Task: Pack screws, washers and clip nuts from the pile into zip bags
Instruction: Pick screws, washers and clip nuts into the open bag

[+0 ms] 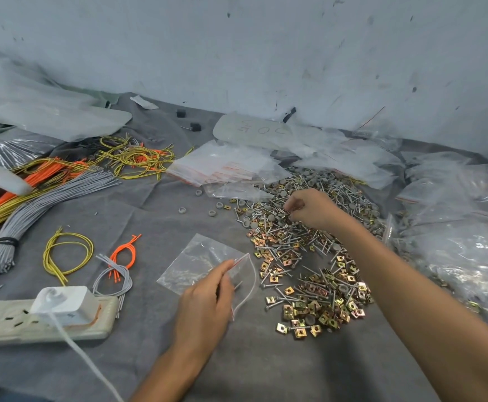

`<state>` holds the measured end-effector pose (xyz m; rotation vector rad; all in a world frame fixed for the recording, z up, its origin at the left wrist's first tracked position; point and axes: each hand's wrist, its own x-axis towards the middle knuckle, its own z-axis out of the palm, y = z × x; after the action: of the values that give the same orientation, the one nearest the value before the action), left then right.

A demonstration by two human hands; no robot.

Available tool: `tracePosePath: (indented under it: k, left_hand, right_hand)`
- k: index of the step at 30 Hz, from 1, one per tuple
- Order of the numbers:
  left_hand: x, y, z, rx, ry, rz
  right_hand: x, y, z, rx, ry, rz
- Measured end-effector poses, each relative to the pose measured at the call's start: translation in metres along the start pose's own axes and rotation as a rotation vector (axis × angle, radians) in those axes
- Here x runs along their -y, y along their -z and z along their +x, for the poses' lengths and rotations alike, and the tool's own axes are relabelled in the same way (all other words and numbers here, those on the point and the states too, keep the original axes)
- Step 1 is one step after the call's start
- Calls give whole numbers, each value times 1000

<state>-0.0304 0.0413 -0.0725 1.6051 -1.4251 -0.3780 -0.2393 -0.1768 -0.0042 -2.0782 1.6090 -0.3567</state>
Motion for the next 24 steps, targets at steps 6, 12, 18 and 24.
tracePosePath:
  k: [6,12,18,24]
  left_hand:
    - [-1,1,-1,8,-5,-6]
    - [-3,2,0,24,14,-11]
    - [-3,0,0,5,9,2]
    - [0,0,-1,-29,-14,48]
  right_hand:
    - [-1,14,-32,5,61,-12]
    - [17,10,-104,-49,142,97]
    - [62,-46,-164,50,322,201]
    - [74,-79,-155,12,396,-232]
